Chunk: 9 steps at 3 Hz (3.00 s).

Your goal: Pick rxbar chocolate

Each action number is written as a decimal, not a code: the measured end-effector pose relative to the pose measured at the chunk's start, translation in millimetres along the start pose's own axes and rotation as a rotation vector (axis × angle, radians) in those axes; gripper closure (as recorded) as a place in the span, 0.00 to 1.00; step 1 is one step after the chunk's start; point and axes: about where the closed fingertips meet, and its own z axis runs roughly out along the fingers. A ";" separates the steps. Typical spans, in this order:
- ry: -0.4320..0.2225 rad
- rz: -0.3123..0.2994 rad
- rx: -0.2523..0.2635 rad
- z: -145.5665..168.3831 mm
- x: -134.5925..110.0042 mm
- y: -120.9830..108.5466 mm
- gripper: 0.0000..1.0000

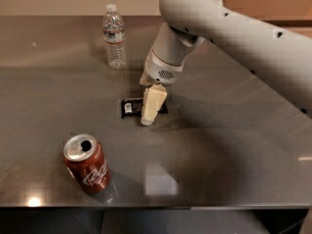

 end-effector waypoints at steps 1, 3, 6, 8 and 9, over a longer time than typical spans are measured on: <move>0.009 0.005 -0.008 4.1 2.4 -0.7 0.46; 0.023 0.022 -0.006 2.3 14.1 -1.7 1.00; 0.022 0.022 -0.006 2.1 14.1 -1.7 1.00; -0.023 0.024 -0.015 -34.1 12.0 -4.1 1.00; -0.112 0.014 -0.063 -91.2 12.7 1.3 1.00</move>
Offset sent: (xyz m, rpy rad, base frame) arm 0.0050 -0.0256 -0.0051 -0.0303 0.0076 -0.0394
